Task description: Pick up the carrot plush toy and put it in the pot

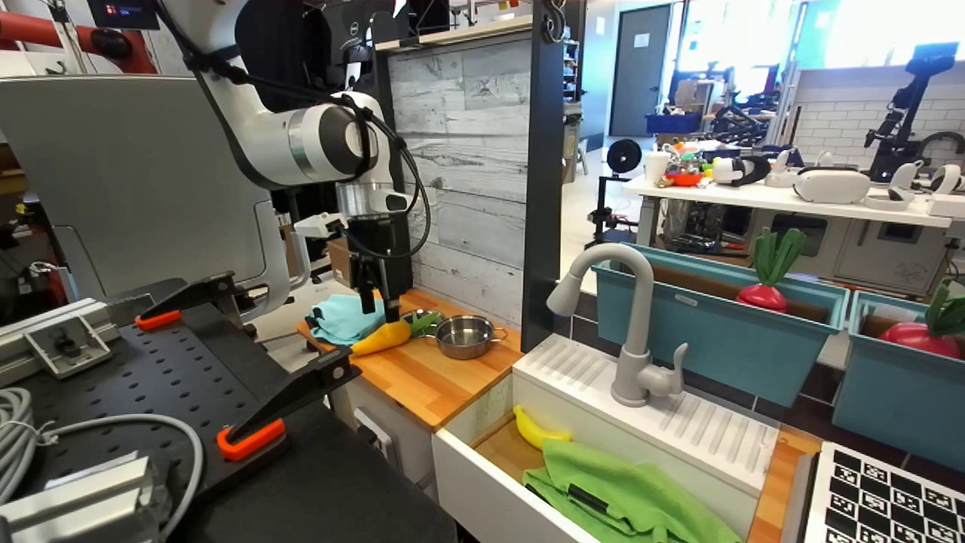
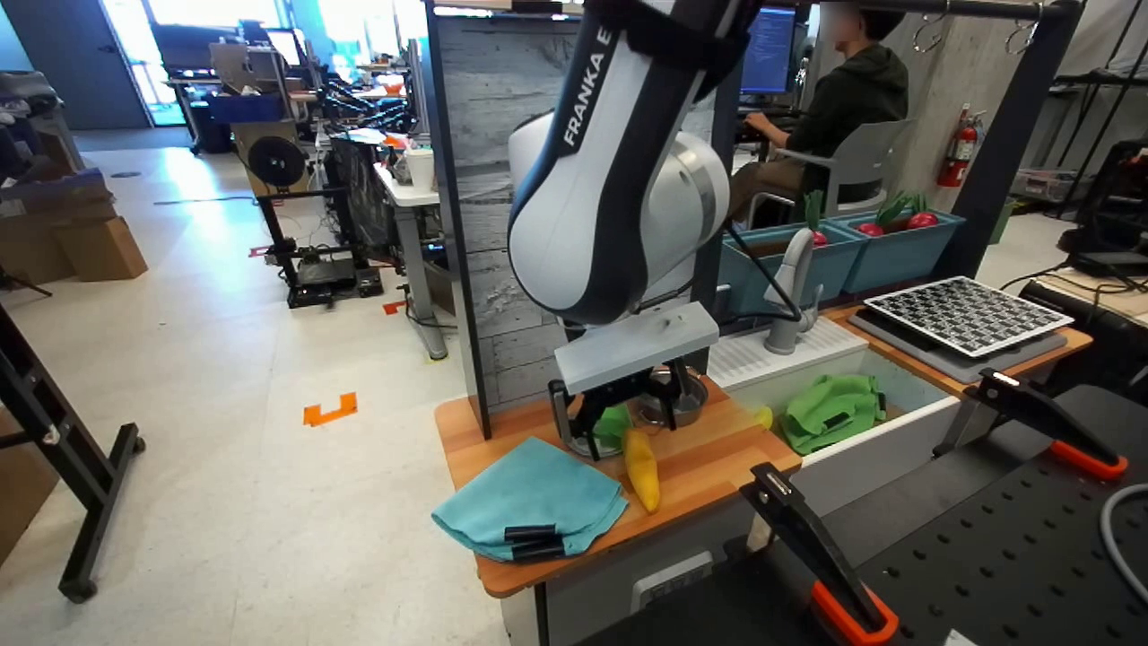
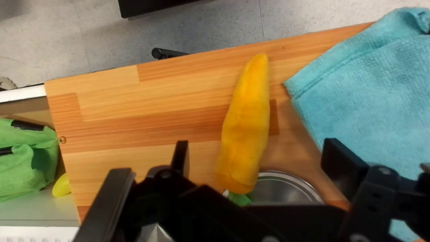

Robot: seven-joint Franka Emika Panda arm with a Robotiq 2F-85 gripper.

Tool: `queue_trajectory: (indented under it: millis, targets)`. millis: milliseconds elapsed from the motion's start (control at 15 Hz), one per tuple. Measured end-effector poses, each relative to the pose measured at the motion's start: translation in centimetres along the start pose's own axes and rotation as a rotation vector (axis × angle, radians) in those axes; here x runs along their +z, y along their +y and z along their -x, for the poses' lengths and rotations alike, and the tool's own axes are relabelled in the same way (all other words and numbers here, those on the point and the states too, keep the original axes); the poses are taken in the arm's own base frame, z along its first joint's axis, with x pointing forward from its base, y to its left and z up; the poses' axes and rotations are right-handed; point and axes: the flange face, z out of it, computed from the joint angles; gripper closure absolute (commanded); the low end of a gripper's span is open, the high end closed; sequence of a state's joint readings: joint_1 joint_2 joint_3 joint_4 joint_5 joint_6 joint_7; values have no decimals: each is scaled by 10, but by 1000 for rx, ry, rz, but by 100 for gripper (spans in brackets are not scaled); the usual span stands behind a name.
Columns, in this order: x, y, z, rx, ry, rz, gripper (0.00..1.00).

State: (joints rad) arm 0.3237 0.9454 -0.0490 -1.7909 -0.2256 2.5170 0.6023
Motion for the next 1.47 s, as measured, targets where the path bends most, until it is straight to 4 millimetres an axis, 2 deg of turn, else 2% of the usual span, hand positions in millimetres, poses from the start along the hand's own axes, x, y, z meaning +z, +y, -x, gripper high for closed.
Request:
queue_trajectory:
  millis: [267, 333, 400, 467, 1000, 1133, 1200, 1333, 1467]
  targets:
    - [12, -2, -11, -3, -43, 18, 0]
    - [15, -2, -13, 0, -54, 23, 25]
    - [17, -3, -15, 2, -63, 27, 28]
    - [19, -3, -17, 3, -70, 31, 35]
    - [20, -1, -35, 11, -58, 40, 97]
    - [19, -1, -36, 0, -55, 38, 100]
    - [18, -1, -36, -6, -54, 37, 97]
    - [17, -1, -36, -20, -52, 36, 100]
    - [13, 0, -36, -38, -49, 34, 98]
